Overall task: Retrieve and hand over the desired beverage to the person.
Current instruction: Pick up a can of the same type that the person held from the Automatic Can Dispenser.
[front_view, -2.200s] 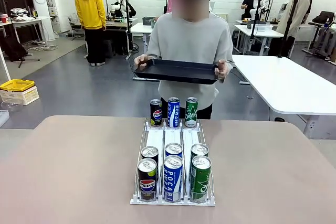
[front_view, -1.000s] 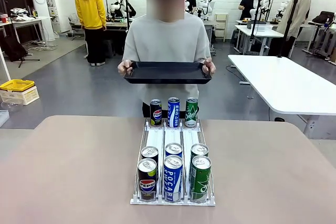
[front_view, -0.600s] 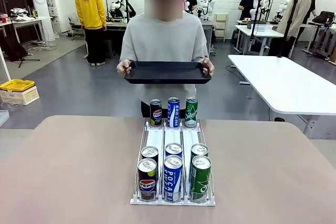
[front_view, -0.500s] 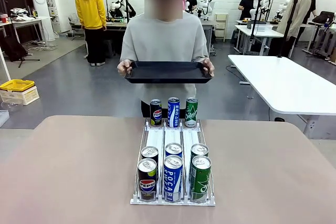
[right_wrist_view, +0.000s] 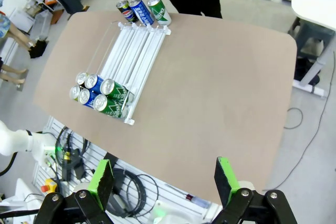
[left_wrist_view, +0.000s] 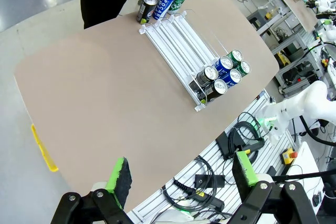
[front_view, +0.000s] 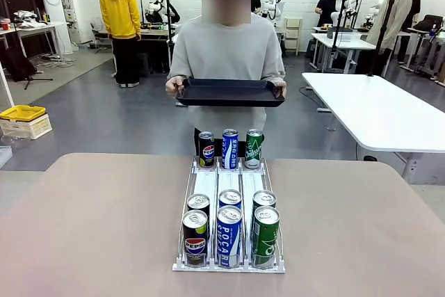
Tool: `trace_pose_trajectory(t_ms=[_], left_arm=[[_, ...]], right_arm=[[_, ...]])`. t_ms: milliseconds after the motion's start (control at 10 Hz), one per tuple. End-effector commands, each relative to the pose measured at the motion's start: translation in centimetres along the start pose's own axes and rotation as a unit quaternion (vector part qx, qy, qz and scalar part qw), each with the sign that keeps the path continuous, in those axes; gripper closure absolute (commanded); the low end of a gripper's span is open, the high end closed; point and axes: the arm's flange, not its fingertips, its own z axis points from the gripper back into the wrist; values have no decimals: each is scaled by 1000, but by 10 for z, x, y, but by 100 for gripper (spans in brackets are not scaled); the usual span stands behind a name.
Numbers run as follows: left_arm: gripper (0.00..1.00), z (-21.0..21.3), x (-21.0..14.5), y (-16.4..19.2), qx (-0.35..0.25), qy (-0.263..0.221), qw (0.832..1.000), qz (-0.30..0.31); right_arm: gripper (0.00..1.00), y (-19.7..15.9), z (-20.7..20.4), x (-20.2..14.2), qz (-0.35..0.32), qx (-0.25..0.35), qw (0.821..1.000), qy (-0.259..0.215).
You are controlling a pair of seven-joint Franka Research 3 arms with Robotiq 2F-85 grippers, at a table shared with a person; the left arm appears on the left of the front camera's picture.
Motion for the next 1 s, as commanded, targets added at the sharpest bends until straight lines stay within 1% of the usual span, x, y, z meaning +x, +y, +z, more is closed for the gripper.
trace_pose_trajectory(t_ms=[0,900], left_arm=[[0,1,-1,2,-4,-3,1000,-4],[0,1,-1,2,-4,-3,1000,-4]], right_arm=[[0,-1,-3,0,0,4,1000,1],[0,-1,-3,0,0,4,1000,1]])
